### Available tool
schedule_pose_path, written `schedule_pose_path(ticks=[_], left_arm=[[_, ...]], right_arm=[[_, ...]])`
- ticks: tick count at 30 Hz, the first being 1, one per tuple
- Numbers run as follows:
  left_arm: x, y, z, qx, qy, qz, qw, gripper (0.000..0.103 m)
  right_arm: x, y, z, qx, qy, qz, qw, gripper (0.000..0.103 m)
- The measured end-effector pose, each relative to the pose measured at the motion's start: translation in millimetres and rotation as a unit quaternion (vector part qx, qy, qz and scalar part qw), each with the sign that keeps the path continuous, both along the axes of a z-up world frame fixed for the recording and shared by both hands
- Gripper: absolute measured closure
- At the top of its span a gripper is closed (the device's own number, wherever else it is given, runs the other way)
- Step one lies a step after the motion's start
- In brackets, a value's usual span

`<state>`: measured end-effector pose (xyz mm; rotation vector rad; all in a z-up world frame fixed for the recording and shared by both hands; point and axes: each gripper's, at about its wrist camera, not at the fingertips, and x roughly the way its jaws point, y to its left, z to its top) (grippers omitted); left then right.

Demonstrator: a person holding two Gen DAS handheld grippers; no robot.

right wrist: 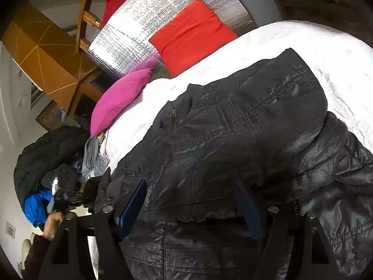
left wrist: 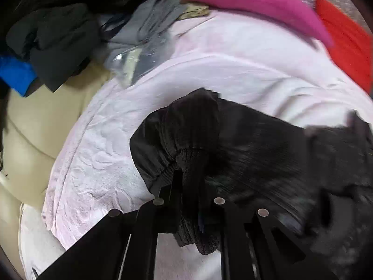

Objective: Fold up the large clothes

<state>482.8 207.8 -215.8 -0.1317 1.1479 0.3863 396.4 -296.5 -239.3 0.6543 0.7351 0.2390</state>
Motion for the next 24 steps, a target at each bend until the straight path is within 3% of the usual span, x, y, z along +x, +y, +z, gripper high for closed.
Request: schedule_pose_path(ticks=[3,7,12,16,18,20,22,24], left_arm=[[-10,-16,26,-0.043,-0.008,-0.037,0.9983,0.092],[-28,-69,76,-0.120,-0.029,-0.122,0.9849,0.092],[-45,-156,112,-0.194,-0.030,-0.216,0.9566,0.092],[-52,-240,124,-0.248,-0.017,-0.290,0.9242,0.090],[-51,-272,122,-0.268,0.005,-0.320,0.9087,0.078],[-51,-291,123,-0.278,0.014,-0.338,0.8991,0.051],[-55,-298,127,-0.280,0.001,-0.346,0.8957,0.040],[-56,-289,130,-0.287,-0.017,-0.349,0.8921,0.039]], right_arm=[[-2,0,3,0.004,-0.004,-0.001,1.000,0.023],[-6,-2,8,0.010,-0.011,0.000,1.000,0.023],[-13,-5,17,0.019,-0.023,0.006,1.000,0.023],[-19,-18,19,0.027,-0.027,-0.006,0.999,0.023],[-22,-27,18,0.034,-0.026,-0.016,0.999,0.023],[-23,-39,16,0.046,-0.023,-0.025,0.998,0.023],[-25,-52,13,0.061,-0.017,-0.038,0.997,0.023],[-25,-66,9,0.084,-0.012,-0.048,0.995,0.023]])
